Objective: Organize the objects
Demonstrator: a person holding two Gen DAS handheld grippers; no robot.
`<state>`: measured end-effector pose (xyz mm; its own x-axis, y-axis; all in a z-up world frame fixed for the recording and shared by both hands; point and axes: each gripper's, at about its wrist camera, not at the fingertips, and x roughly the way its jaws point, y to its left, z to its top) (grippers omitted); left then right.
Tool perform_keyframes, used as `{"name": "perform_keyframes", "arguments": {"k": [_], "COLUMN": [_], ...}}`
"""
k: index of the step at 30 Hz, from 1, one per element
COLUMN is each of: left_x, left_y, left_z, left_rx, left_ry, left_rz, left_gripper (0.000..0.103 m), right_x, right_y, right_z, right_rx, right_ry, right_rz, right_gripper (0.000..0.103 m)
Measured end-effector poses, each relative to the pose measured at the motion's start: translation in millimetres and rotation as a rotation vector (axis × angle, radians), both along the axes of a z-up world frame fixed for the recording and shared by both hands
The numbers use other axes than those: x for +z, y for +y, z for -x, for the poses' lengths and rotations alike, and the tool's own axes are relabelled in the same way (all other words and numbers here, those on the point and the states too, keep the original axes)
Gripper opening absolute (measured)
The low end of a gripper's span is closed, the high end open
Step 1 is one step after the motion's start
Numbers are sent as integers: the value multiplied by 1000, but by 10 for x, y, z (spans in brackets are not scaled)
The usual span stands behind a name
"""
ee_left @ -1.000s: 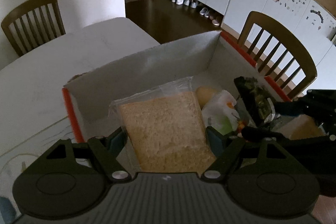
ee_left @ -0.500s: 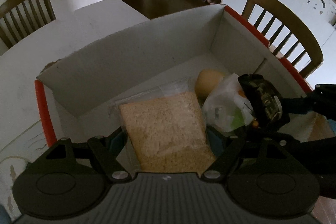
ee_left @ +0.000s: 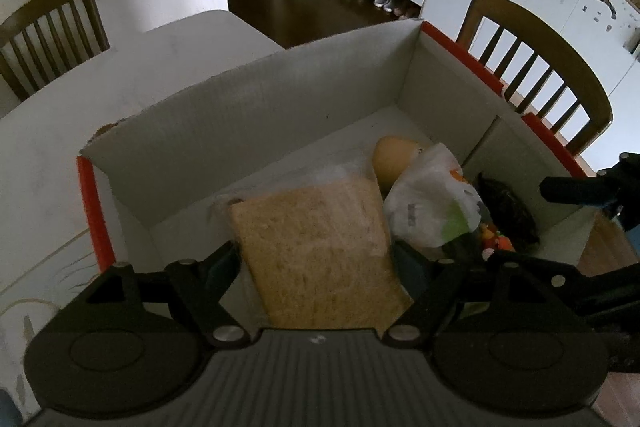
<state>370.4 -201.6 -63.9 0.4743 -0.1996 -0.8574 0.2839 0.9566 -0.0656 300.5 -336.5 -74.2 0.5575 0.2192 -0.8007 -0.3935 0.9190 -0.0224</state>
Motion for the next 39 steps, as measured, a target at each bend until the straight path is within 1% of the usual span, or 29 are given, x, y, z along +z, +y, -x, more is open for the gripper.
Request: {"name": "perform_keyframes", "arguments": {"k": [2,7,10,17,22,24,25,30,35,36,39], "left_x": [35,140,224,408,503,551,572,674,721,724,738], "left_y": [36,127,168,296,457,517,539,689,855,887,980], "left_z": [23,98,153,360,541,608,642,837,1006,1042,1146], "left_rx": [9,18,21,2,-5,-13,-17,-44,-57,-61,-59], "left_ry": [-7,-32,-49,-93,-117,-137,-149,-197,-214,-217,-230], "left_rz": [19,41,59,87,113,114,113,119,145,146,153], "left_gripper": [85,86,90,90,90,96,101,102,102,102,103], "right_x": [24,107,188,367,478,512,529,582,629,641,675], "right_y": [-6,-4,13,77,128,157,173,232,257,270,327], "right_z": [17,81,144,334,482,556,600,770,934,975,1080], "right_rx": [-10,-30,-37,-52,-65,-74,-78,-105,-142,-143,-140], "right_ry": [-9,-31,-48,-89,-117,-136,-149,-181,-208,-217,-234], "right_rz": [-1,-17,-39,-78,-107,-118,-123,-162,-207,-213,-218], "right_gripper": [70,71,72,74,78,79,80,87,101,103,103]}}
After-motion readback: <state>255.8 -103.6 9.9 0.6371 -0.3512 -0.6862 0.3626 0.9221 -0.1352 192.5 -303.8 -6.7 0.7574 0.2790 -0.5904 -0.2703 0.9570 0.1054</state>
